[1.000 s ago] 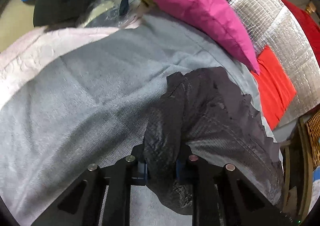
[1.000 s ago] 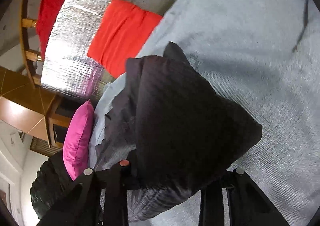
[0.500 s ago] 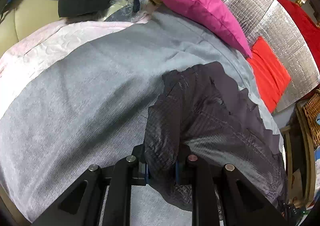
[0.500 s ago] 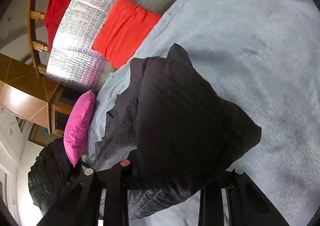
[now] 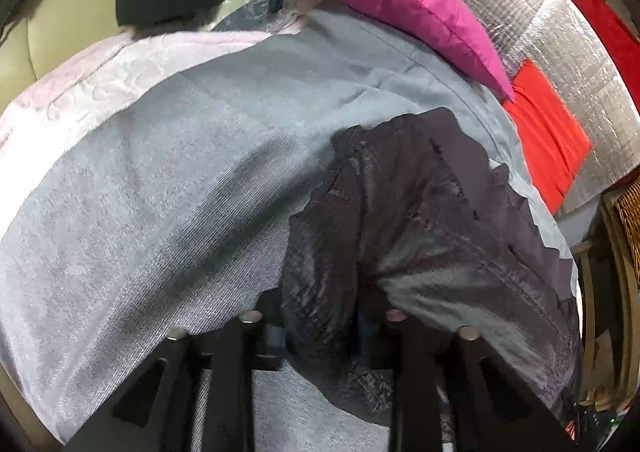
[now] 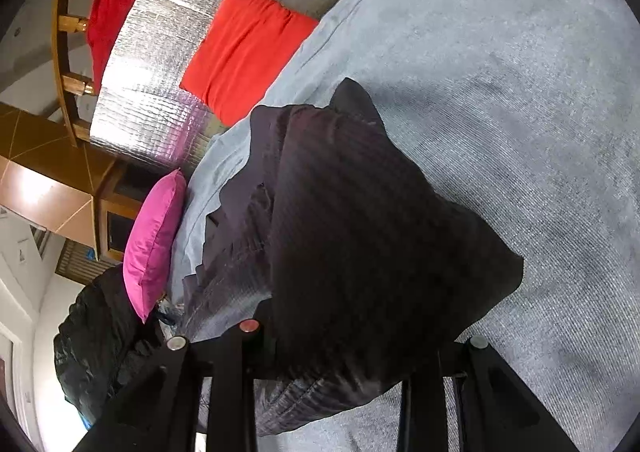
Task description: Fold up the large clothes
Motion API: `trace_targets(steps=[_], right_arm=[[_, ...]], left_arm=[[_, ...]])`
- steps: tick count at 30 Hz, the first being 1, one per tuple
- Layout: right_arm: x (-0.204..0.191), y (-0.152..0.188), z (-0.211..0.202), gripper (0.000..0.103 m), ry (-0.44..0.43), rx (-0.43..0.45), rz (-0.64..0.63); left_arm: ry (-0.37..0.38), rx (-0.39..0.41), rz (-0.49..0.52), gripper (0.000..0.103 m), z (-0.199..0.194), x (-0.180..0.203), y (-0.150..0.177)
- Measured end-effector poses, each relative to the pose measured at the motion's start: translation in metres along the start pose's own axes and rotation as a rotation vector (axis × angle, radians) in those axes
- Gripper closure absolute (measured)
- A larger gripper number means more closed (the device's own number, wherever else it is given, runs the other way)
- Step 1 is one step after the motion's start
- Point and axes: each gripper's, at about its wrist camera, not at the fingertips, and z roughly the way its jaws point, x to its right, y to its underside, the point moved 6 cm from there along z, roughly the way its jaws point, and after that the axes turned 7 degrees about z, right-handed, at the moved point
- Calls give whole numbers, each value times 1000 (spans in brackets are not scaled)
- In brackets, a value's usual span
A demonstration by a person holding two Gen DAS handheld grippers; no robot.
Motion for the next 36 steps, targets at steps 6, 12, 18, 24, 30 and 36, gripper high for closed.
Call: trace_targets(steps=[6,12,18,24,30,36], right_arm=[[20,1,0,31,-4,-50,47],[32,-20,-49,31,9,-73,-30],[-17,-61,-73,31,137,44,-348],[-108,-71,25,31,202,-102,-699],[-124,-76,99,31,334,-177,-838],[-119,-75,135,62,404,-232,-911]], left_arm=[[82,-8,-55,38,-9,-31,-5],[55,51,131,37,-43,-35,-36],[34,96,348,37,-44,-7,-75],[57,27,584,37,23,78,-98],[-2,-45,688,37,74,113,-103],[-32,-105,712,68,96,121,-101]])
